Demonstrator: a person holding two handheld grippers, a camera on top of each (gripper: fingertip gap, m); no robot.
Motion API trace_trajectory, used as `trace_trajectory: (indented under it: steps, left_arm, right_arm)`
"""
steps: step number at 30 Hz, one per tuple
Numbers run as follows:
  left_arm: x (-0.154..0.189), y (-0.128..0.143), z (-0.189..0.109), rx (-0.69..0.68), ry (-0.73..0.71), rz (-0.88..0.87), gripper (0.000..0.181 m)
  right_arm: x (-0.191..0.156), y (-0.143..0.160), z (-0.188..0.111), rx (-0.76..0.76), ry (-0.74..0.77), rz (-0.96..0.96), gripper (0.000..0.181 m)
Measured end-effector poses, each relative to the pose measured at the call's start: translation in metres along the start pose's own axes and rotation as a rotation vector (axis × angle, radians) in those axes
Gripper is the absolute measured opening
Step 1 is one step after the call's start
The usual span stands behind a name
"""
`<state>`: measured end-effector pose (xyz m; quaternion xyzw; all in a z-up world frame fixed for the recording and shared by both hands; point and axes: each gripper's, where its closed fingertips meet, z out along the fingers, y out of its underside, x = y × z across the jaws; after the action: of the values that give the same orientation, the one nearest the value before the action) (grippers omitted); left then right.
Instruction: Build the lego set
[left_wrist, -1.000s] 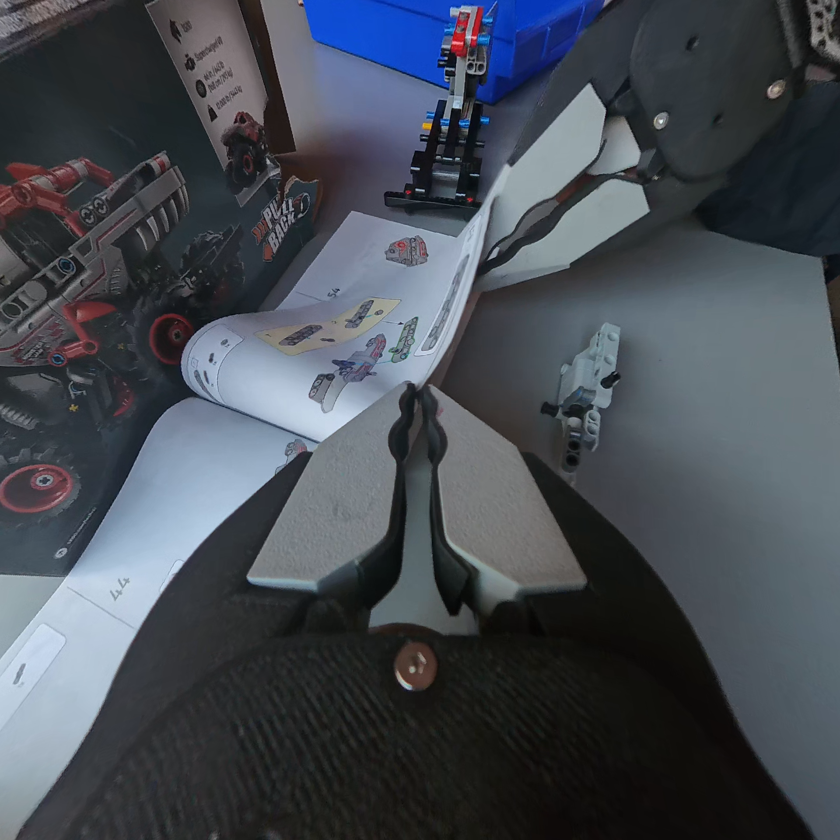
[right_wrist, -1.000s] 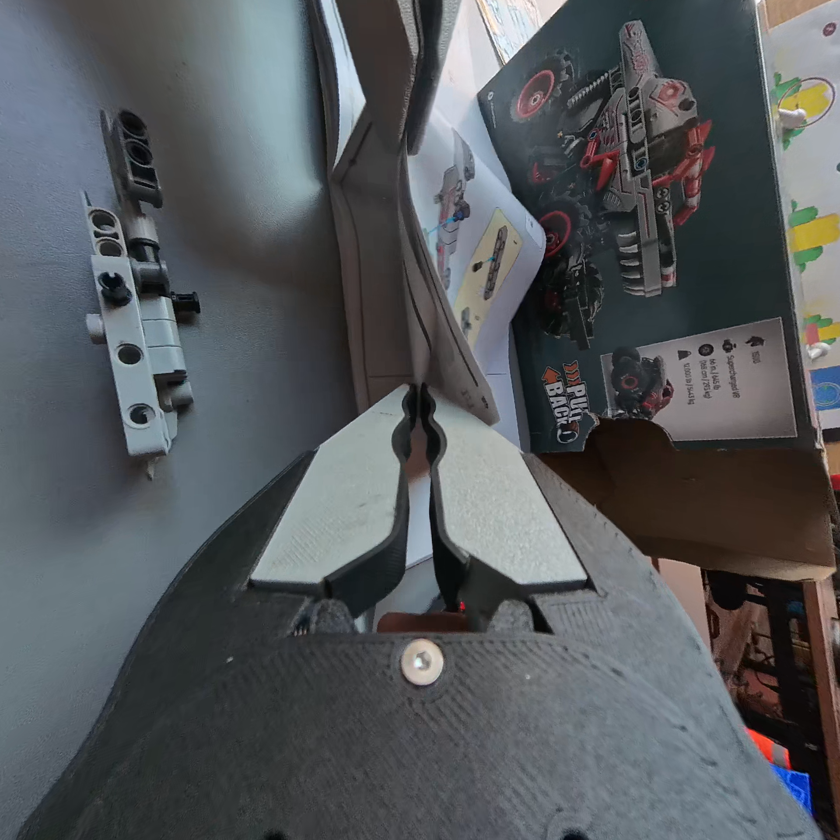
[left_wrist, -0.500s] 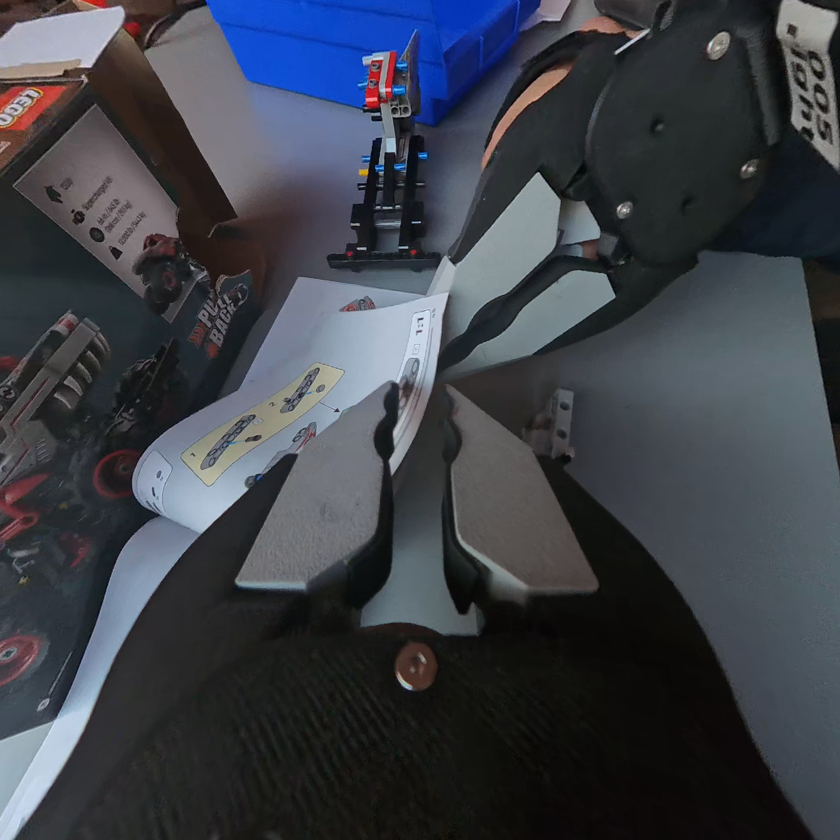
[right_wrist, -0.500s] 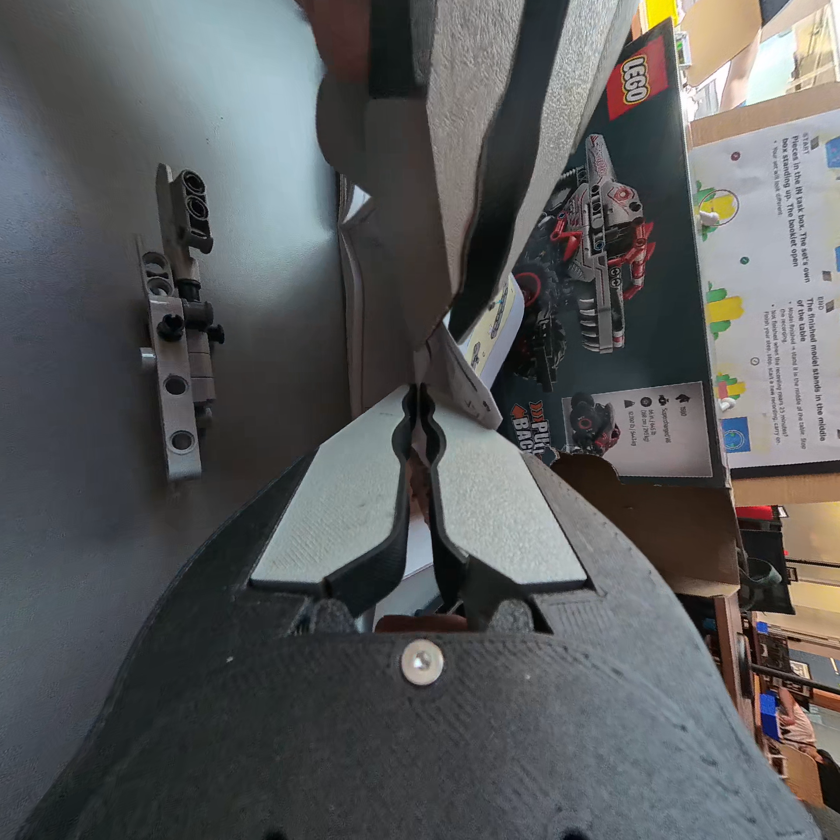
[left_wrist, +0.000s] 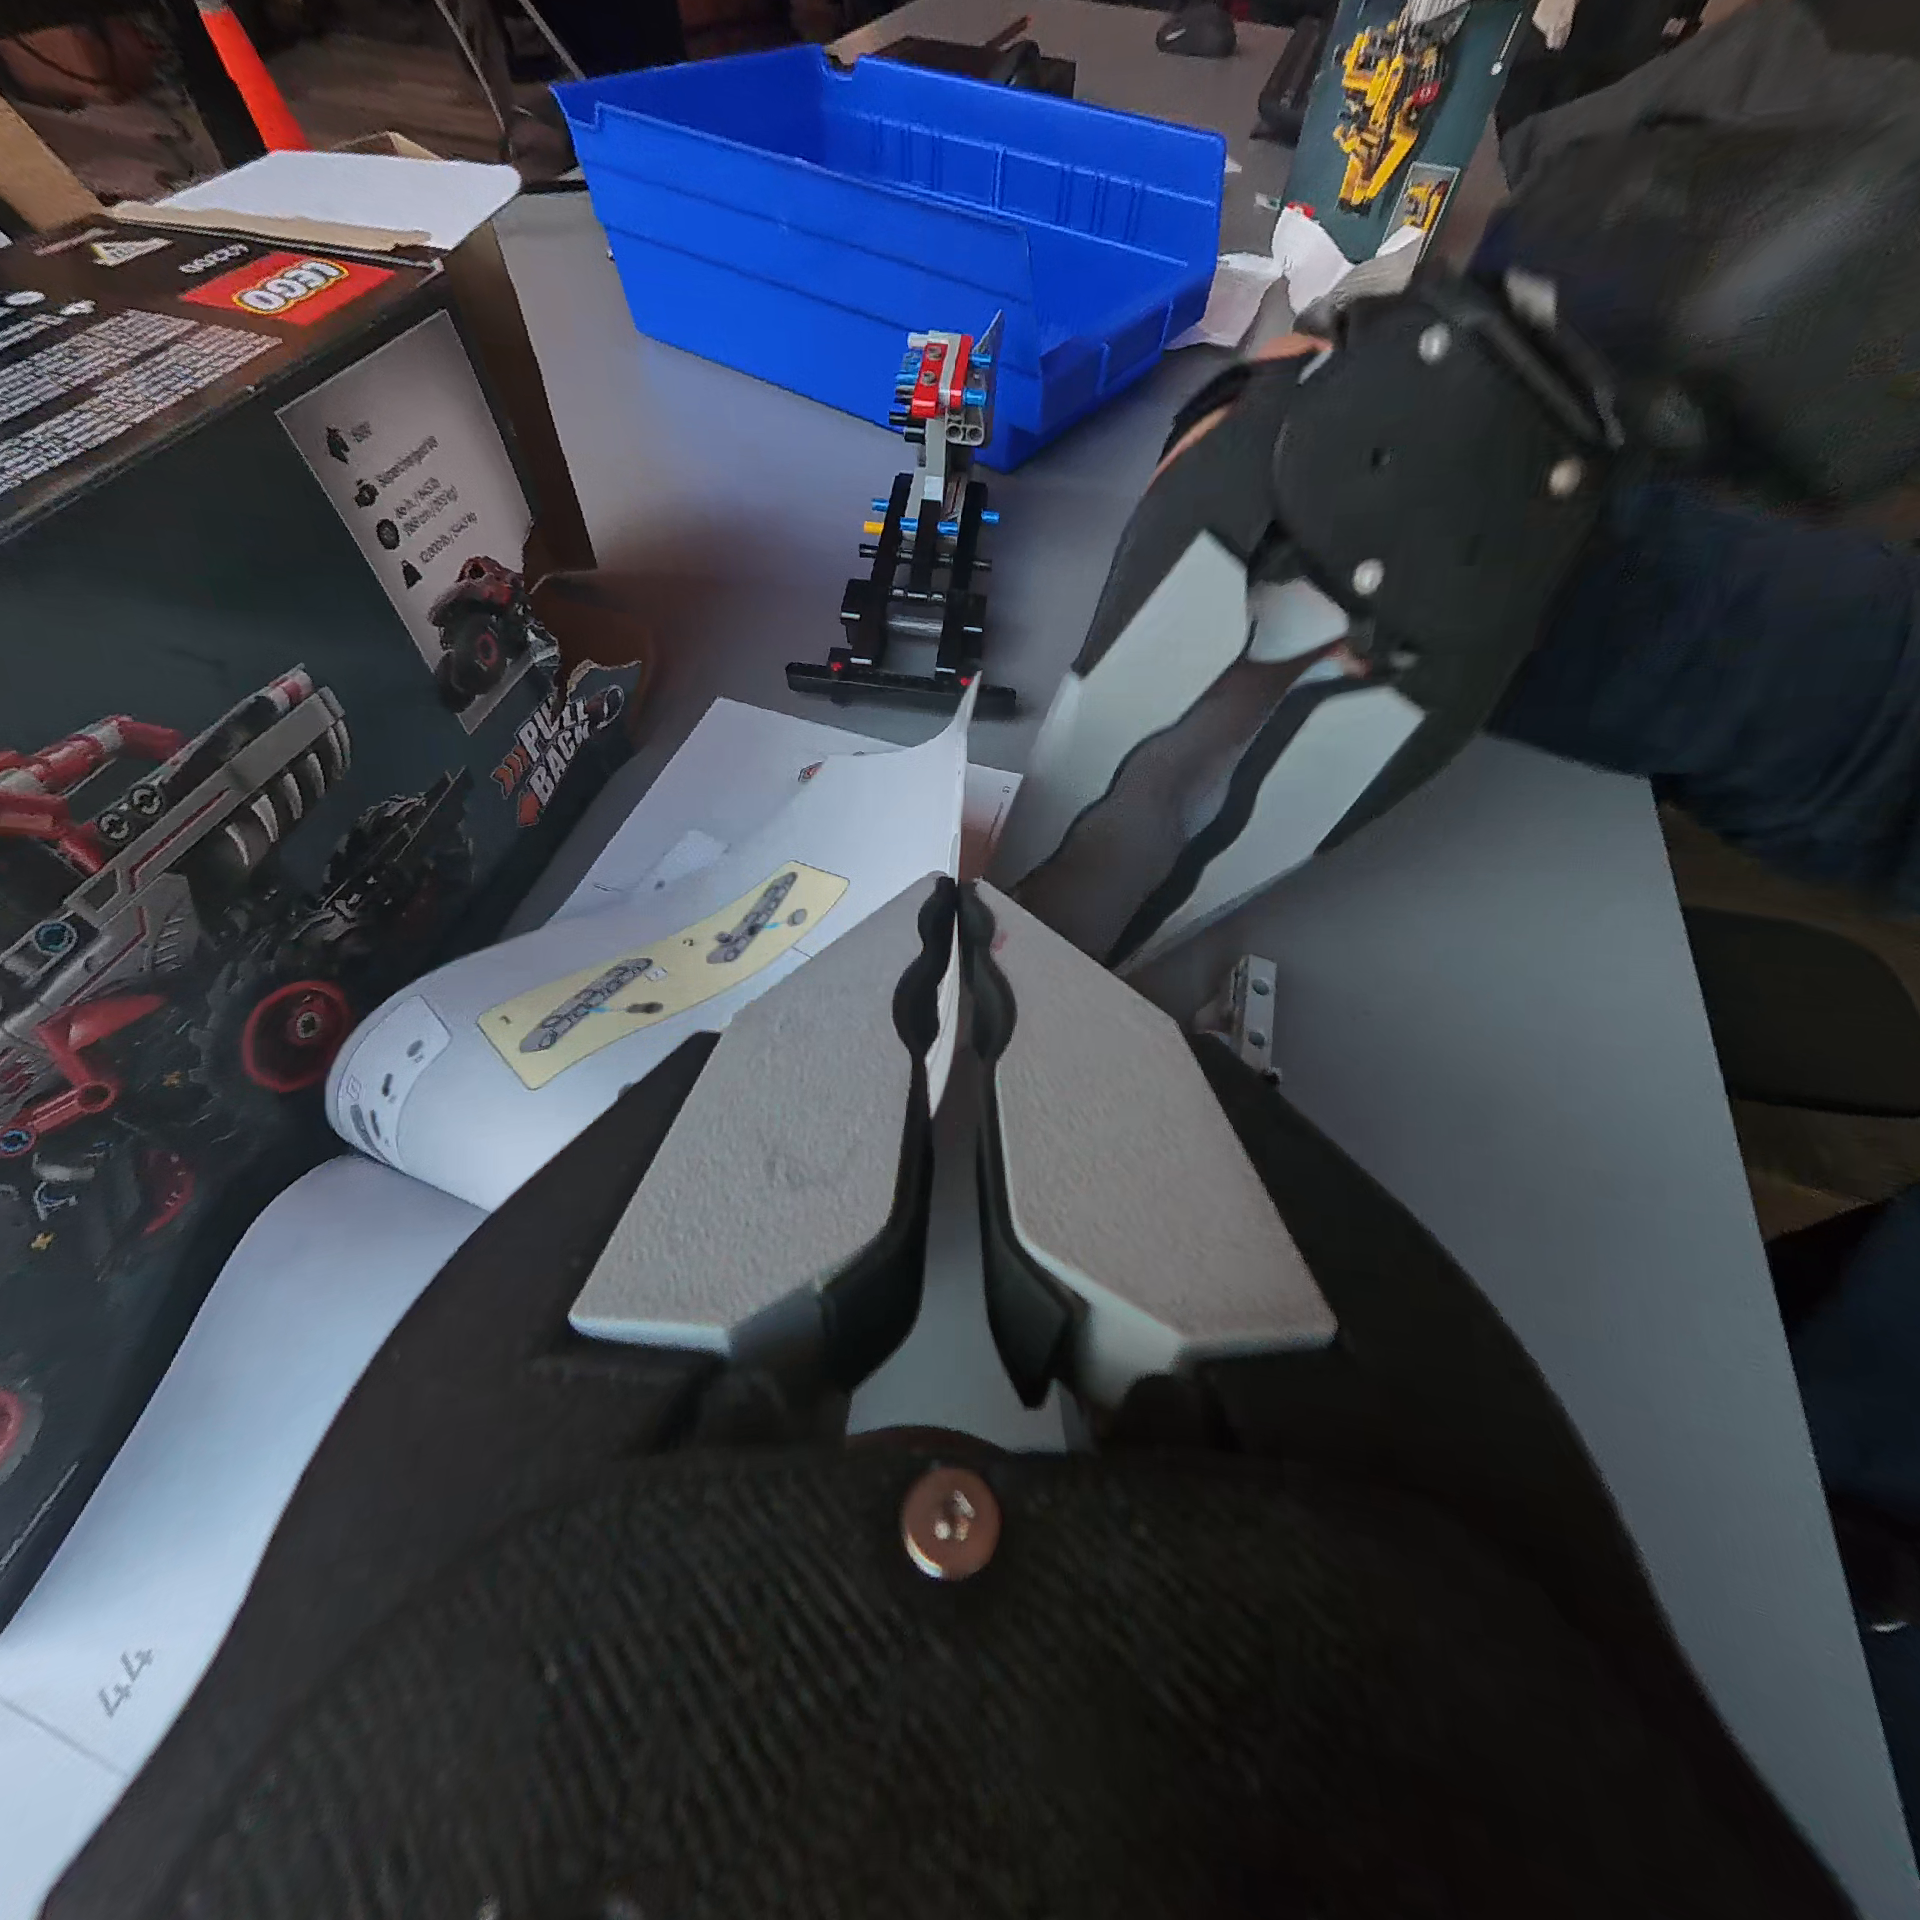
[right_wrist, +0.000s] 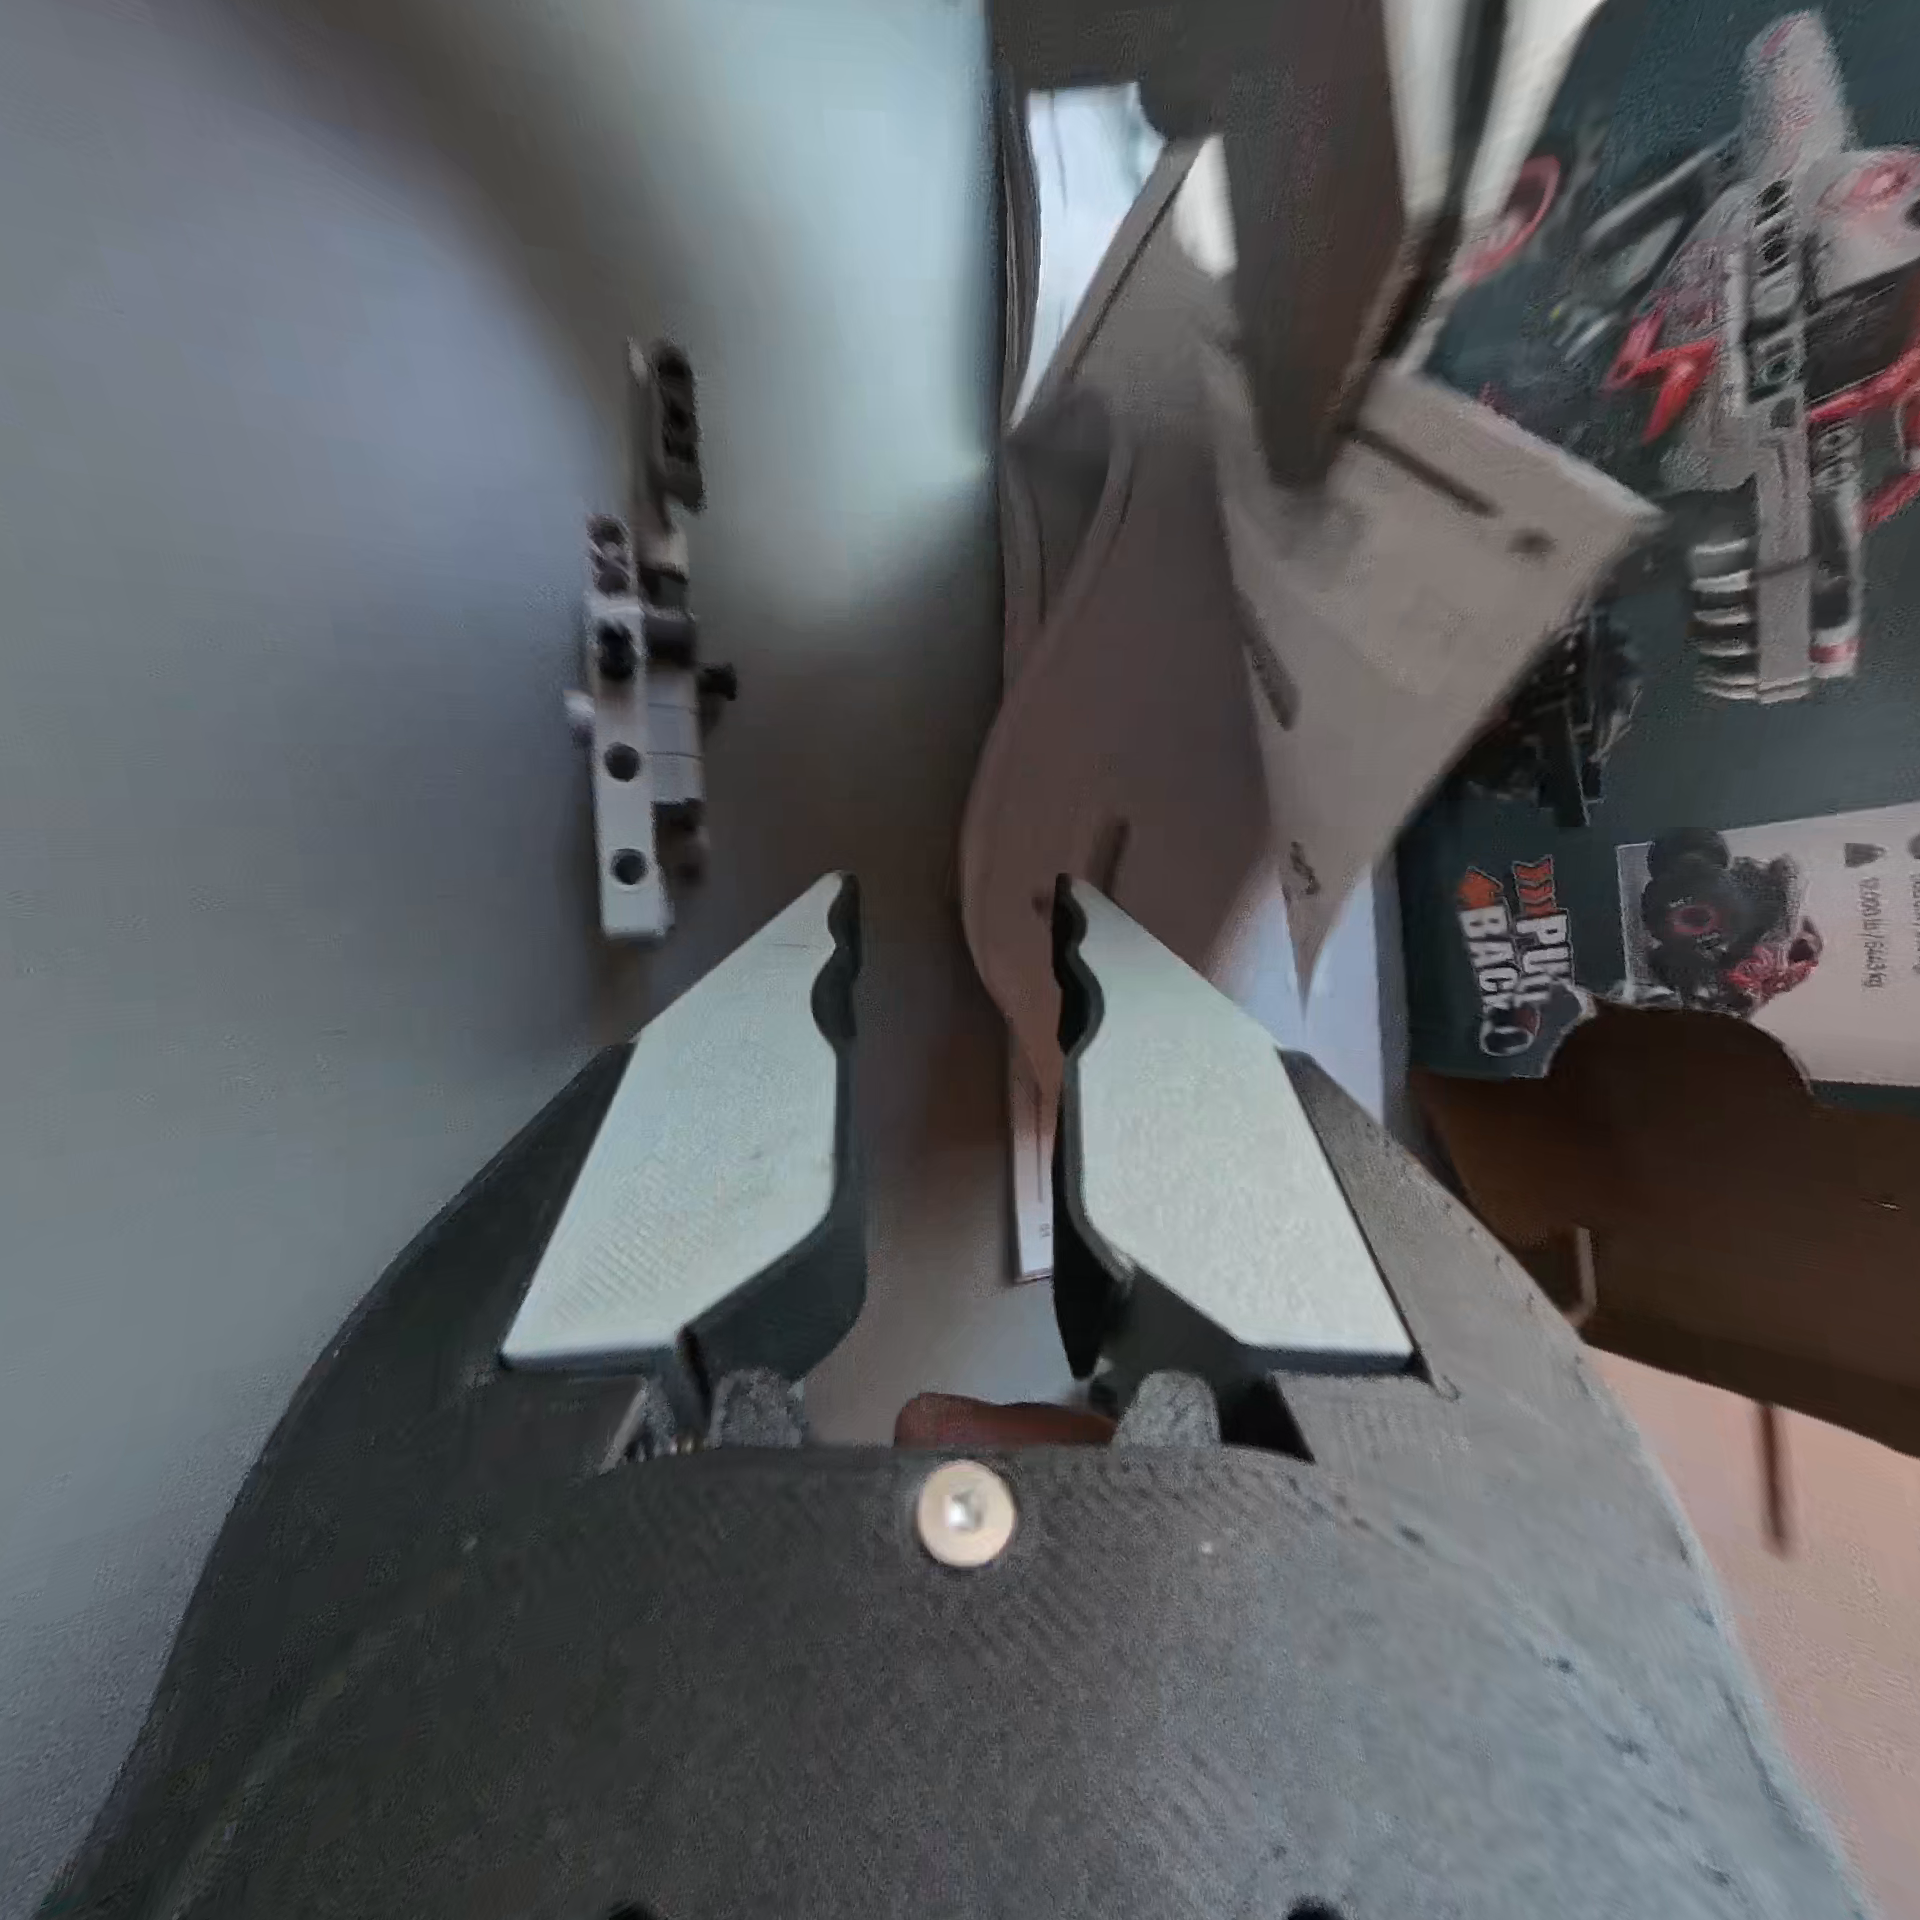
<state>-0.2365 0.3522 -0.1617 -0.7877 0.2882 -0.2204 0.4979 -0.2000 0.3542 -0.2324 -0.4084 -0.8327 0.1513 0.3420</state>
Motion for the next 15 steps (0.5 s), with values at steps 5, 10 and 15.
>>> trace_trajectory:
  steps: [5, 10, 15]
  left_arm:
    - [0.001, 0.003, -0.003, -0.004, 0.002, 0.016, 0.0]
    - [0.005, -0.001, -0.003, 0.015, 0.001, 0.033, 0.0]
    - [0.007, 0.001, 0.0, 0.007, 0.005, 0.031, 0.0]
  right_arm:
    - [0.012, -0.044, -0.061, 0.361, -0.082, 0.164, 0.047]
    - [0.045, -0.046, -0.068, 0.432, 0.073, 0.266, 0.029]
    - [0.041, -0.057, -0.053, 0.403, 0.148, 0.181, 0.026]
